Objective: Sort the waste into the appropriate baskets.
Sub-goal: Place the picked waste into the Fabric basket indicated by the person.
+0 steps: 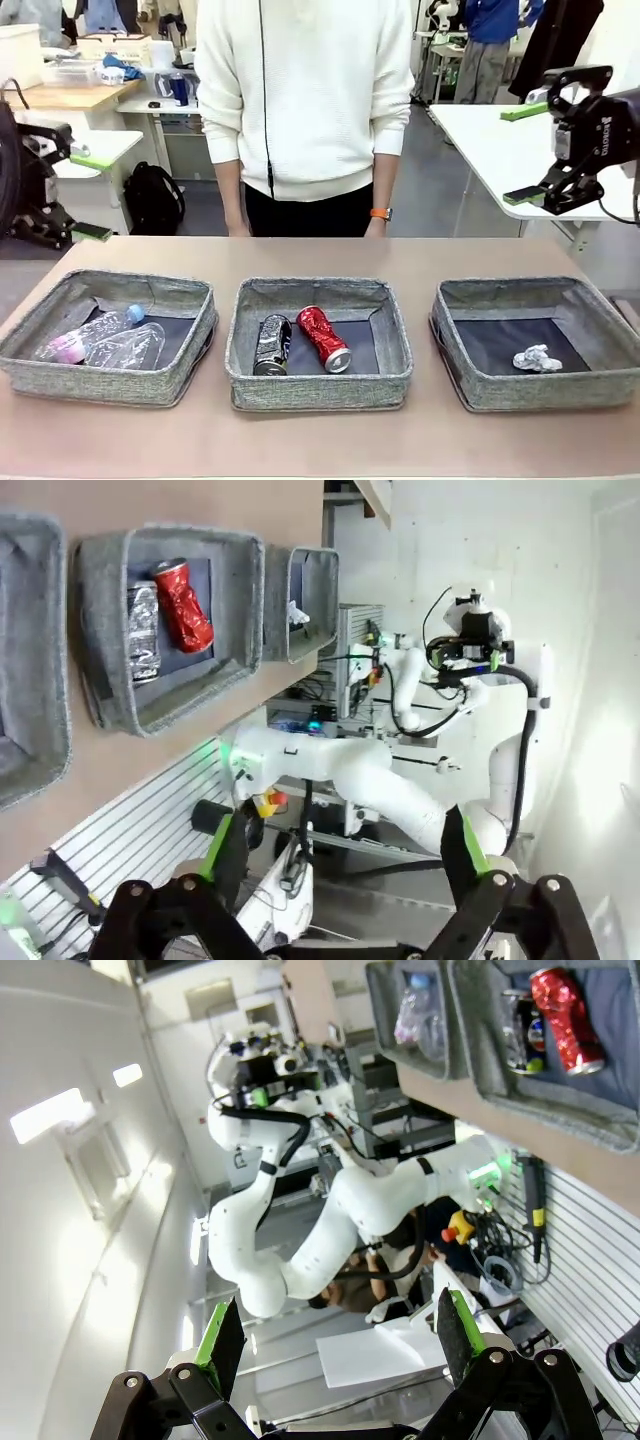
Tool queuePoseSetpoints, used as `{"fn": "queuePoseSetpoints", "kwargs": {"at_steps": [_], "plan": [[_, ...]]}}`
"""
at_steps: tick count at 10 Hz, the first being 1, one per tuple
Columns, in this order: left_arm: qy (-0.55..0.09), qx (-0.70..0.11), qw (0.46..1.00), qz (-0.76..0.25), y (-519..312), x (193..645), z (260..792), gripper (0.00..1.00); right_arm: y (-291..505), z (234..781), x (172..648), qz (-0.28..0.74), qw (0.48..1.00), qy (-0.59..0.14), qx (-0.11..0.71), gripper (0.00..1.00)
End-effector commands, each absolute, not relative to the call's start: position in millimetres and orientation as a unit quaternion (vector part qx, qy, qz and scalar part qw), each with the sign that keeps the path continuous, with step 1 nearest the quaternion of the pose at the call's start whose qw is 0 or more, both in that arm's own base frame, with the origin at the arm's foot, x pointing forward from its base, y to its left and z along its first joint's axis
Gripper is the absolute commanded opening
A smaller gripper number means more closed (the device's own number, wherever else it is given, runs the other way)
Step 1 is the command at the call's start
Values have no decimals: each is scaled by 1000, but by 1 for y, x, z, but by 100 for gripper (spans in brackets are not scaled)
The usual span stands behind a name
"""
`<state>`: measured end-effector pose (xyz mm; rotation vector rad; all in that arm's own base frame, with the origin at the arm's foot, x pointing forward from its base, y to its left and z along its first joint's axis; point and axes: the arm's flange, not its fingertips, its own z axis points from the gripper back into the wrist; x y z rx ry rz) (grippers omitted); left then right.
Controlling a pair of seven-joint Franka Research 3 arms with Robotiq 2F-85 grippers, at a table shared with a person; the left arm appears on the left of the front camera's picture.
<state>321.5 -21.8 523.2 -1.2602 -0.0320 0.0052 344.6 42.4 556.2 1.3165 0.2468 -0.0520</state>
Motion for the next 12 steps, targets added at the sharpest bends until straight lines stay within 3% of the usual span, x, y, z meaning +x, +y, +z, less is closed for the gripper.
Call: {"fn": "queuePoseSetpoints", "kwargs": {"at_steps": [1,12], "plan": [[-27,-587,809,-9,-24,322,540,100,43,558,345,-16,778,110,618,100],[-27,-587,809,-9,-24,322,540,100,43,558,345,-16,778,110,618,100]]}}
